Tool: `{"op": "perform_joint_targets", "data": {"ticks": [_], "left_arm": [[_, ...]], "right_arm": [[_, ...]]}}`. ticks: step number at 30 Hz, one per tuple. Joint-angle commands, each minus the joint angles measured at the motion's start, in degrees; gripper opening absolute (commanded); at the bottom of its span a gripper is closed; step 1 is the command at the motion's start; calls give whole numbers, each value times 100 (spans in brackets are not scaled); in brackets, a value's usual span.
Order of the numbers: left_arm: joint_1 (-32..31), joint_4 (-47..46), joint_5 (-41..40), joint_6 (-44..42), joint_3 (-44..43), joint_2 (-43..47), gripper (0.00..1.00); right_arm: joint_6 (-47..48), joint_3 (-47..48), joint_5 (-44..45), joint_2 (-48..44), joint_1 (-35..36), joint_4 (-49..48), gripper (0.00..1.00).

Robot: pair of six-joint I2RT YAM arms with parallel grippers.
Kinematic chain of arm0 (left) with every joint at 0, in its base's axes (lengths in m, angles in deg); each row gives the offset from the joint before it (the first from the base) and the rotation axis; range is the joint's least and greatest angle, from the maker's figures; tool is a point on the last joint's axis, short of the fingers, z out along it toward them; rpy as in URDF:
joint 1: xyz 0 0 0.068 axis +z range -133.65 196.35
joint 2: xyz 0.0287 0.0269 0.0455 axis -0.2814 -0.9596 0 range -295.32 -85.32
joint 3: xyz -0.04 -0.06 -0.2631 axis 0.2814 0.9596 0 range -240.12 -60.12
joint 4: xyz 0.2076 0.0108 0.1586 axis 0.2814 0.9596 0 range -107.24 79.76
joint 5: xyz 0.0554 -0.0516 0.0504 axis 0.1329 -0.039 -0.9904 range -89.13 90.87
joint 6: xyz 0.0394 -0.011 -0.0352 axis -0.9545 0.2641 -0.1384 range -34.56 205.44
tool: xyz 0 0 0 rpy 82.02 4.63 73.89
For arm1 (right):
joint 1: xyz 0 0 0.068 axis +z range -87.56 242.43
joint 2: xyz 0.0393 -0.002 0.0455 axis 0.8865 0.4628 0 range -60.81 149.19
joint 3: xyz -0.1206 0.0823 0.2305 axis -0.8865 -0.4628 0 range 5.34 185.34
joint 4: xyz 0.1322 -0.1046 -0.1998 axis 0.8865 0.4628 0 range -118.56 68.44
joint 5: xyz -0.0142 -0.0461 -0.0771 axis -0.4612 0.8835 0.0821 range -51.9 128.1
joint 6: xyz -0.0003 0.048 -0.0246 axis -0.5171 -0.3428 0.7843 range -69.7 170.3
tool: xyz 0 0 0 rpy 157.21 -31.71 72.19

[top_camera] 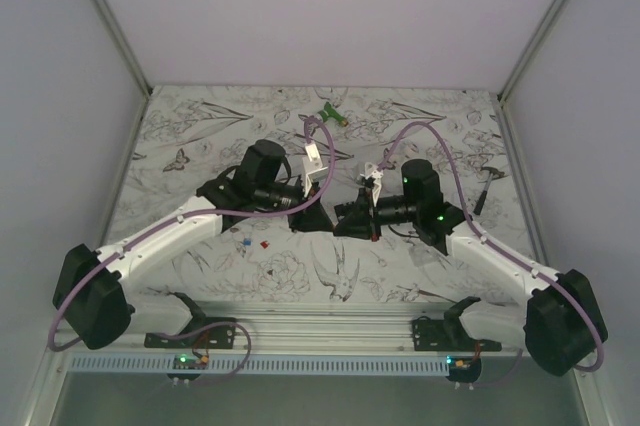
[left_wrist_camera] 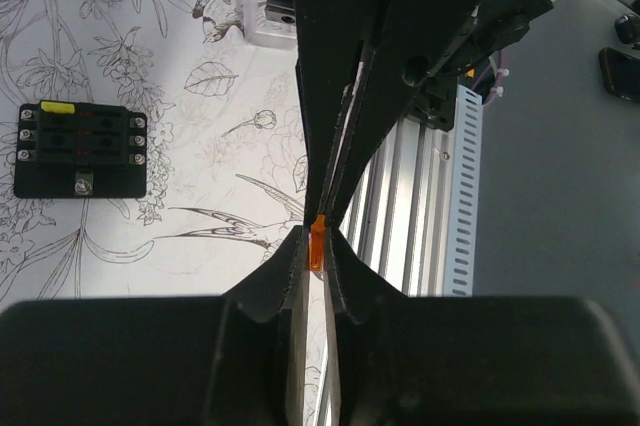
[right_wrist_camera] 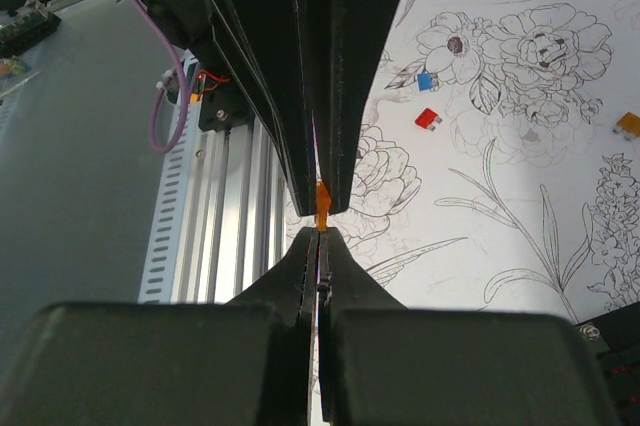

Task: Snap on the fuse box
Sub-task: Pick up the fuse from the center of the board.

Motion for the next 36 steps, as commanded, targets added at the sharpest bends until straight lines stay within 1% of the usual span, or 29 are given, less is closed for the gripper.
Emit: {"op": "perform_joint_targets", "data": {"ticks": [1,3,5,6,8,9,11,14,15,17,22,26,28,36], "left_arm": [[1,-139,277,-187,72,111,6],[1,-141,284,-197,83,116,0],[3,-140,208,-175,113,119,0],[1,-142,152,-154,130,115,0],[4,-143,-110,-75,190,116,0],[9,-148,-325,-3,217,114,0],[1,-148,-874,202,285,116,0],[13,-143,-1883,662,362,111,0],[10,-114,-2200,816,380,107,0],[17,38,-2717,1108,384,67,0],[19,366,-3445,1643,375,14,0],[42,568,-3759,1865,337,18,0],[62,638,-3869,1945,304,2,0],[105,750,-3923,2121,145,-188,0]], "right_arm": [[64,97,-124,24,-53,29,0],[69,96,-99,46,-50,51,0],[64,104,20,52,-58,94,0],[64,105,113,40,-65,132,2],[33,90,324,-7,-123,193,10],[5,83,431,-38,-162,233,13],[-153,51,947,-120,-271,244,23],[-393,-29,1827,-198,-434,291,30],[-478,-28,2221,-174,-481,341,32],[-603,-3,2726,-79,-567,456,34],[-1038,121,4409,355,-729,755,32],[-1209,230,5309,707,-752,901,31],[-1232,289,5503,920,-753,911,31],[-1233,343,5497,1737,-712,475,29]]}}
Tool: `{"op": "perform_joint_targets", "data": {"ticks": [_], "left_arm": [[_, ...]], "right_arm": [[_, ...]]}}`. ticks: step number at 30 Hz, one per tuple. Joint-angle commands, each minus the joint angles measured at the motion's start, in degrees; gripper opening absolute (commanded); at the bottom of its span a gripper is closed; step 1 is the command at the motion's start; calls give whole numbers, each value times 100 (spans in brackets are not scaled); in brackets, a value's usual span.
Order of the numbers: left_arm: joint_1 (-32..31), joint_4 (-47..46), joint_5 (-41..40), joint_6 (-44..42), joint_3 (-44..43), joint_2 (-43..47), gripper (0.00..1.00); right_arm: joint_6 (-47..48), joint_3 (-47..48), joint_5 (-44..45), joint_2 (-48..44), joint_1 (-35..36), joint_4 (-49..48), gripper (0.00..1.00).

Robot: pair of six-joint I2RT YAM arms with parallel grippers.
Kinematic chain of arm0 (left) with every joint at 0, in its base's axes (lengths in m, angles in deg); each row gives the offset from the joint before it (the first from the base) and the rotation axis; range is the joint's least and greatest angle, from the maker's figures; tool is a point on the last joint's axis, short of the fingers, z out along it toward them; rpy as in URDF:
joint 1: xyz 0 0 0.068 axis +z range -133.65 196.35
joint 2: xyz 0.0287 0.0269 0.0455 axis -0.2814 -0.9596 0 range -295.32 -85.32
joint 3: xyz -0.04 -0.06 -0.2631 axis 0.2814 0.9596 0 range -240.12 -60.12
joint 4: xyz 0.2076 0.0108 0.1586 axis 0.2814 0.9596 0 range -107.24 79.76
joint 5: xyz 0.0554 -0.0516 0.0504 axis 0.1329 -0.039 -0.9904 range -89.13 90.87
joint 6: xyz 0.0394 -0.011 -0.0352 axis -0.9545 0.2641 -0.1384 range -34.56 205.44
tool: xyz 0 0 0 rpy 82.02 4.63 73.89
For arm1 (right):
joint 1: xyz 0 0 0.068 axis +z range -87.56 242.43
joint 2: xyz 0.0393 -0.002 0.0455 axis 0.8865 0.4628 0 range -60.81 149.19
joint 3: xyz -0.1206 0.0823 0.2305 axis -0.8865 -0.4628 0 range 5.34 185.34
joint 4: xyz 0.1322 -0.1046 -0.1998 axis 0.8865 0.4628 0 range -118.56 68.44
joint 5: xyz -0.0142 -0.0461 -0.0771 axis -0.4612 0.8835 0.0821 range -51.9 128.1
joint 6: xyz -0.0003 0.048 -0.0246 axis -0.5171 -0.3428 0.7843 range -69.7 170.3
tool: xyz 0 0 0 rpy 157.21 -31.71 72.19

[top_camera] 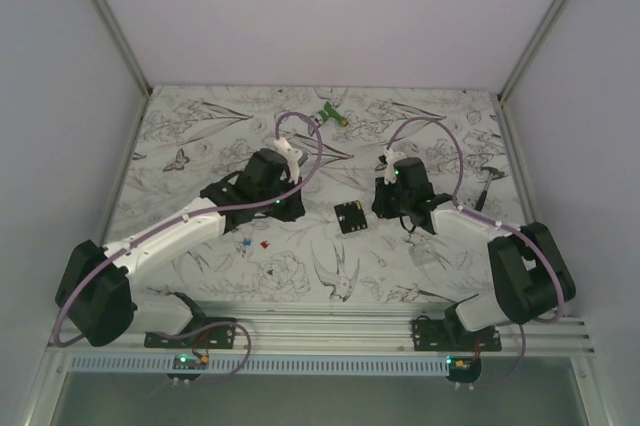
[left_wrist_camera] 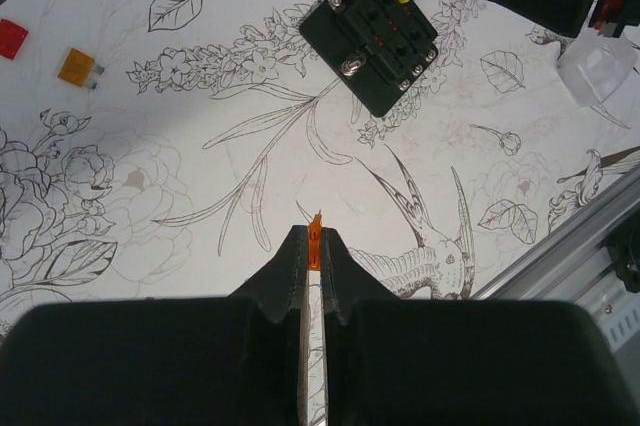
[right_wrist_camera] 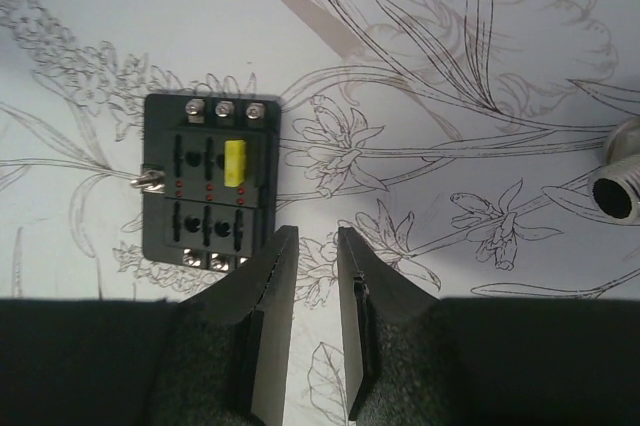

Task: Snap on the fuse box
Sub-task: Pick up the fuse from the center of the board, then install the fuse at the fuse box base.

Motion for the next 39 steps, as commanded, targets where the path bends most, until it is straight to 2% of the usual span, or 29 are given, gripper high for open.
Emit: {"op": "perform_joint_targets", "data": {"ticks": [1,7,19,24,32,39], "left_arm": [[47,226,-111,179,-180,-140,0],[48,286,-115,236,-281,-269,0],[48,424,-132,267,-441,-479,0],[47,457,-103,284,-491,-537,0],[39,486,-120,276,-577,-606,0],[39,485,-65,302,-636,-670,0]], "right_arm": [[-42,179,208,282,37,-370,29],[-46,205,157,571,315,-448,29],[-454,35,-287,525,814,-658,28],[-632,-53,27,286,768,-552,28],[-1959,-396,-30,-444,273,-829,40],[-2888,-717,-548,53,43,-1792,44]]}}
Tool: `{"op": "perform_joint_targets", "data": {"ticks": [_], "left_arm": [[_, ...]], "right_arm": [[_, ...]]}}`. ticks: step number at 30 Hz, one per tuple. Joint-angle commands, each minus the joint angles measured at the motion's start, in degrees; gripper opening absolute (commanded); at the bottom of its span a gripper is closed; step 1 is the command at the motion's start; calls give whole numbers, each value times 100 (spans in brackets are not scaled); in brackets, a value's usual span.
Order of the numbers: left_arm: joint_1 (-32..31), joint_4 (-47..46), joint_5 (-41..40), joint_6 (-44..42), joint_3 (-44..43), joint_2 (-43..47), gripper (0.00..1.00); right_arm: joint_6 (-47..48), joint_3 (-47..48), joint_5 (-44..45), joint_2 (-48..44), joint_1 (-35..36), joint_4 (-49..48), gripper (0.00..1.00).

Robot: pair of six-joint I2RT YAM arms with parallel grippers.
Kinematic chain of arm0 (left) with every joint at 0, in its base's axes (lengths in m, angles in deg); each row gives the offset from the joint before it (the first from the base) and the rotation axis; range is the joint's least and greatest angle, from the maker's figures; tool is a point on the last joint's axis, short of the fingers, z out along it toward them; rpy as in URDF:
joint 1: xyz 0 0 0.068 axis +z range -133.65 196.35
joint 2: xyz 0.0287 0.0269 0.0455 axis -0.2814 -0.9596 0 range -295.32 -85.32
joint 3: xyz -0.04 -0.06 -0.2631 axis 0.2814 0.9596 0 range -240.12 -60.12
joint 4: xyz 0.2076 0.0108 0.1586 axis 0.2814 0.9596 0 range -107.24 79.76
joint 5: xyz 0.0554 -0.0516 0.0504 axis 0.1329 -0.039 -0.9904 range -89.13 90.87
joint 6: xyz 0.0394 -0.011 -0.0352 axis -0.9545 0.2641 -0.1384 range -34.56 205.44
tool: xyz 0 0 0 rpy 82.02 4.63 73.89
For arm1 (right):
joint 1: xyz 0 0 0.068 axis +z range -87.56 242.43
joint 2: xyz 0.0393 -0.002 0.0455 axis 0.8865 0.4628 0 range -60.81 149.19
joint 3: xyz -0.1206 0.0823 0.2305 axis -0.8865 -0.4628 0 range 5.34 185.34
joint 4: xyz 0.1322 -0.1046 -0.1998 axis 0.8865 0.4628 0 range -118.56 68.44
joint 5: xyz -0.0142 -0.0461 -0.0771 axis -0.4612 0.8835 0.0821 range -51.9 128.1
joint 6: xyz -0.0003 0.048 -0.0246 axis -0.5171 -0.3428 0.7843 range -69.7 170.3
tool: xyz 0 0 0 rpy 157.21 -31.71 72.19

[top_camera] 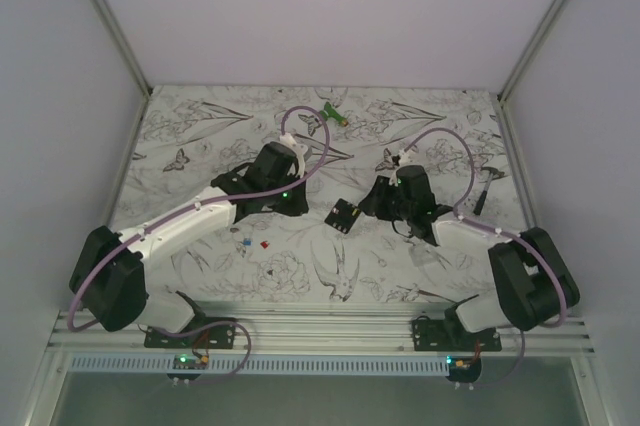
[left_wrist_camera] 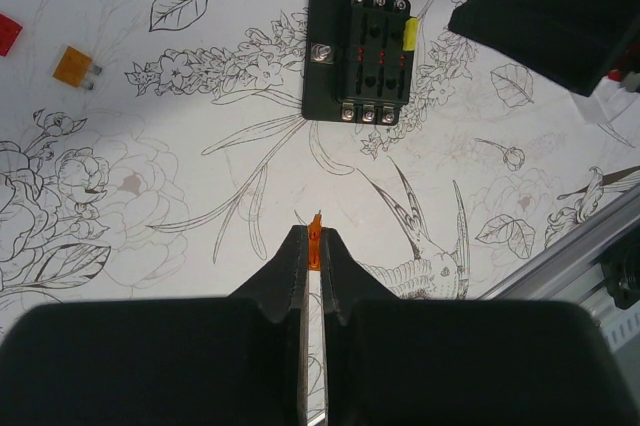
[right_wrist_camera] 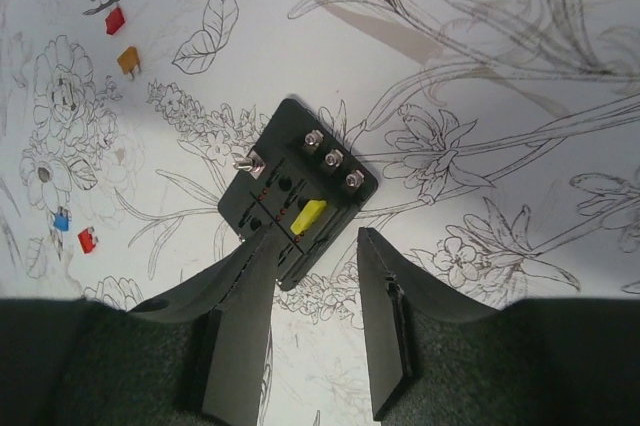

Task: Snap on the fuse box
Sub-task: Install the fuse at the fuse box base.

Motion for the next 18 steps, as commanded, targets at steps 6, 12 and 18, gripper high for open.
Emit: {"op": "perform_joint_targets", "data": {"ticks": [6,12,18], "left_arm": [[36,177,32,82,-112,-66,0],[32,175,55,99,-130,-98,0],[32,175,94,110,-149,-115,0]], "right_arm": [[-1058,-303,-747,689,-226,-1381,45],[-1151,-402,-1015,884,-352,-1735,41],[-1176,-422,-1273,1333,-423,-1955,35]]}}
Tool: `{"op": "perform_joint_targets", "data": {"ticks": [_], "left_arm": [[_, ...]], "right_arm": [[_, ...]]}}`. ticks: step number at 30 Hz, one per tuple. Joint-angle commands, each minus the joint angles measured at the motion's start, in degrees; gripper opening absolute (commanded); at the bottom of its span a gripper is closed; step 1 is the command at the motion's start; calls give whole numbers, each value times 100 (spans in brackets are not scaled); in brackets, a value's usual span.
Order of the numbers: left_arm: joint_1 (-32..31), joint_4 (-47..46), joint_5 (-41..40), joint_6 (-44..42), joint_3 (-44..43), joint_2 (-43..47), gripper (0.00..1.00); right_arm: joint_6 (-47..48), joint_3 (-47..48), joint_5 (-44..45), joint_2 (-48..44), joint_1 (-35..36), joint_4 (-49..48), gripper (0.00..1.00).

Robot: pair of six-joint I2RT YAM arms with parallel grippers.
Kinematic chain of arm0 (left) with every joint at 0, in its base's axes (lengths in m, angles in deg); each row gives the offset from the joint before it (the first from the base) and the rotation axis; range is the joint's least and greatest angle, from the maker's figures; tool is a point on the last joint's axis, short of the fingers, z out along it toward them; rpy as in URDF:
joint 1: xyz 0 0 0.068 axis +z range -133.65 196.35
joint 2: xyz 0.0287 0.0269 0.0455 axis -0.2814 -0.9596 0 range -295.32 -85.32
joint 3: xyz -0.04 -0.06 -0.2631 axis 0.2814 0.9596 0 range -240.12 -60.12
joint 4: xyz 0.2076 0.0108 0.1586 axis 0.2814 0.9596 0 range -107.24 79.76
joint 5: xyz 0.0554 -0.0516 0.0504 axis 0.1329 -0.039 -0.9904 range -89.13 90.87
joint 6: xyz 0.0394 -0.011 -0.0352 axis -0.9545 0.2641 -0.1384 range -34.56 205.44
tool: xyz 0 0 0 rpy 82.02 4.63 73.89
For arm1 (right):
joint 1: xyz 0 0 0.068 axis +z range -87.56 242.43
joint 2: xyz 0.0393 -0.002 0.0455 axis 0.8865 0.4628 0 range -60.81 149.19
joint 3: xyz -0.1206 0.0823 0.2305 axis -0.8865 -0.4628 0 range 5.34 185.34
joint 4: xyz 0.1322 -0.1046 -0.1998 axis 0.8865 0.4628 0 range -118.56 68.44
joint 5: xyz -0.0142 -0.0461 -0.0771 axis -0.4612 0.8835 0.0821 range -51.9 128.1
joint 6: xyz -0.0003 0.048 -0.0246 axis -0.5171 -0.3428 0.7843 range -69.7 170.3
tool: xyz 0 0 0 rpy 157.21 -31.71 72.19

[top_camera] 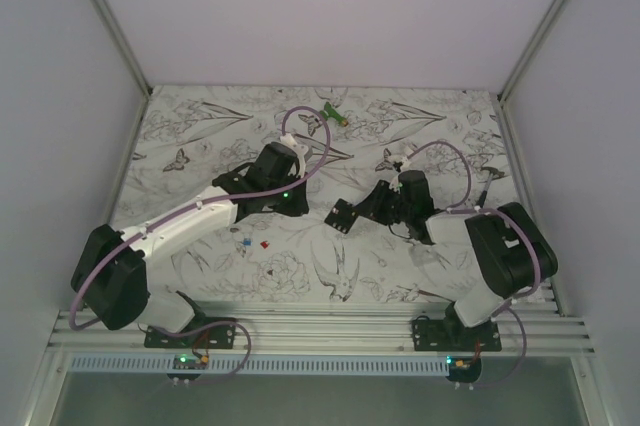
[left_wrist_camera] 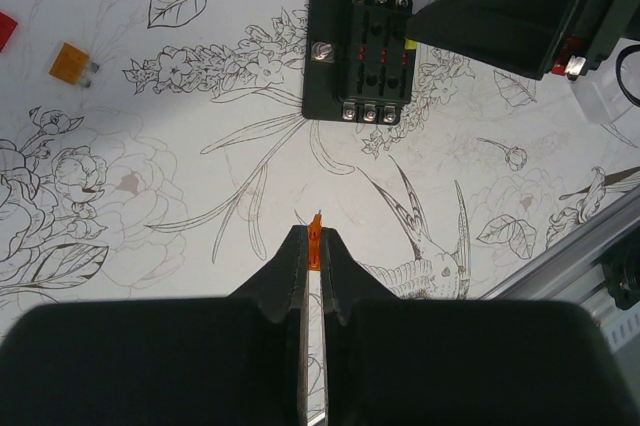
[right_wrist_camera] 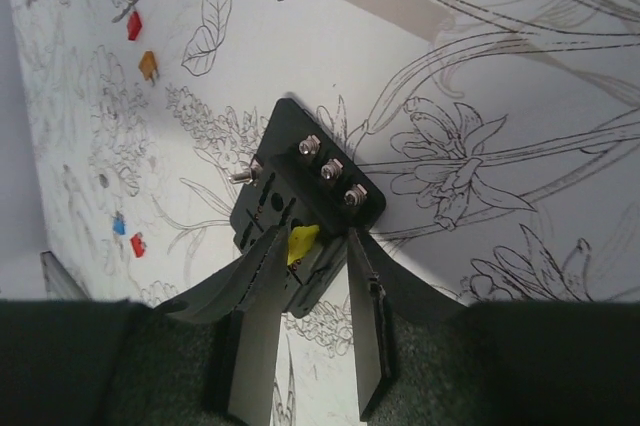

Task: Snap on the fuse box
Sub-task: Install the fuse at the fuse box base.

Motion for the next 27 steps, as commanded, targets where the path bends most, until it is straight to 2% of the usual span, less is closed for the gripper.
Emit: {"op": "perform_joint_targets", "data": {"ticks": [1,11,24,27], "left_arm": [[34,173,99,75,-140,-62,0],[32,178,136,100,-140,-58,0],[-24,167,178,201,-213,-201,0],[-55,169,180,251,-272,-288,0]], "right_arm": [[-132,-68,-296,250,-83,-437,34],[-115,-258,-772,654,-129,-876,15],[-88,-443,-849,477,-89,-871,15],[-142,-443,-887,355,-16,-861,19]]}}
